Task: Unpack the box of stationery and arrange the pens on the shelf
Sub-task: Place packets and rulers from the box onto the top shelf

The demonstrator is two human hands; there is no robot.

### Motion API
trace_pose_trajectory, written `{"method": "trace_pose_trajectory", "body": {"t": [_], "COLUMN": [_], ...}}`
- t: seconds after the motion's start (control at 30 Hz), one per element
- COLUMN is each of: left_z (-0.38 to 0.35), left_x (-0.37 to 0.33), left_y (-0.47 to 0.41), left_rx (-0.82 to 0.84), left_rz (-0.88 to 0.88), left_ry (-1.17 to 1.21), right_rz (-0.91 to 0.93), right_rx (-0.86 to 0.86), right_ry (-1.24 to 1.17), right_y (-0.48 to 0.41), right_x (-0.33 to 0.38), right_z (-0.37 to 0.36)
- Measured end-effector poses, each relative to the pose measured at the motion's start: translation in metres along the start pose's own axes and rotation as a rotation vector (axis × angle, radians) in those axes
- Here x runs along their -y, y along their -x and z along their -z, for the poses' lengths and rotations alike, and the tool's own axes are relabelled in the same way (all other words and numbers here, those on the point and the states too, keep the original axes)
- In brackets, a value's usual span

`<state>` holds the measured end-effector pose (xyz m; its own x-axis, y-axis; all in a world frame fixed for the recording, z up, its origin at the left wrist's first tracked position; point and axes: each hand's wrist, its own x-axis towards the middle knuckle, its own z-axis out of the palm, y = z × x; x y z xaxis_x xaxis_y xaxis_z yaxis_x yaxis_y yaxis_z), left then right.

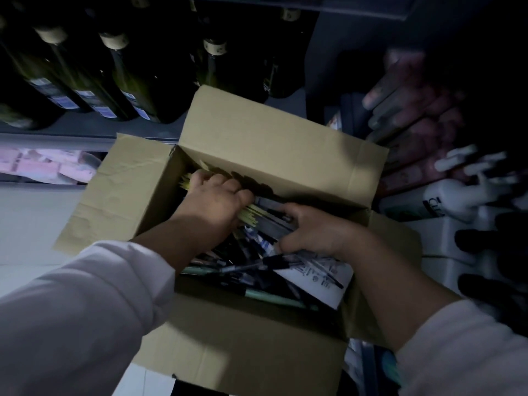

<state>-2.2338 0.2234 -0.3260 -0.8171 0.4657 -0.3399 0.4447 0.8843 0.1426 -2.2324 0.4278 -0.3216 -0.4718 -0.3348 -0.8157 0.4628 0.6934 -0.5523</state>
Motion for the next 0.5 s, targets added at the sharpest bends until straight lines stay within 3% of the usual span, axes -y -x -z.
{"method": "trace_pose_trajectory", "body": {"t": [0.13, 0.23, 0.3, 0.5], "left_z": [0.004, 0.002, 0.005, 0.031], "left_x": [0.005, 0.007, 0.007, 0.002], "left_y": [0.006, 0.012, 0.014, 0.022], "left_rx": [0.01, 0.037, 0.045, 0.03], "left_rz": [-0.042, -0.05, -0.03, -0.039], "left_ry": [-0.019, -0.02, -0.02, 0.006], "right_rz": [0.019, 0.03, 0.068, 0.18], "right_rx": [-0.014, -0.043, -0.137, -0.38], "right_ry": [0.016, 0.18, 0.282, 0.263], "right_y": [0.0, 0.008, 0.014, 0.044], "right_x": [-0.002, 0.001, 0.005, 0.015], "right_z": [-0.003, -0.003, -0.006, -0.008]}}
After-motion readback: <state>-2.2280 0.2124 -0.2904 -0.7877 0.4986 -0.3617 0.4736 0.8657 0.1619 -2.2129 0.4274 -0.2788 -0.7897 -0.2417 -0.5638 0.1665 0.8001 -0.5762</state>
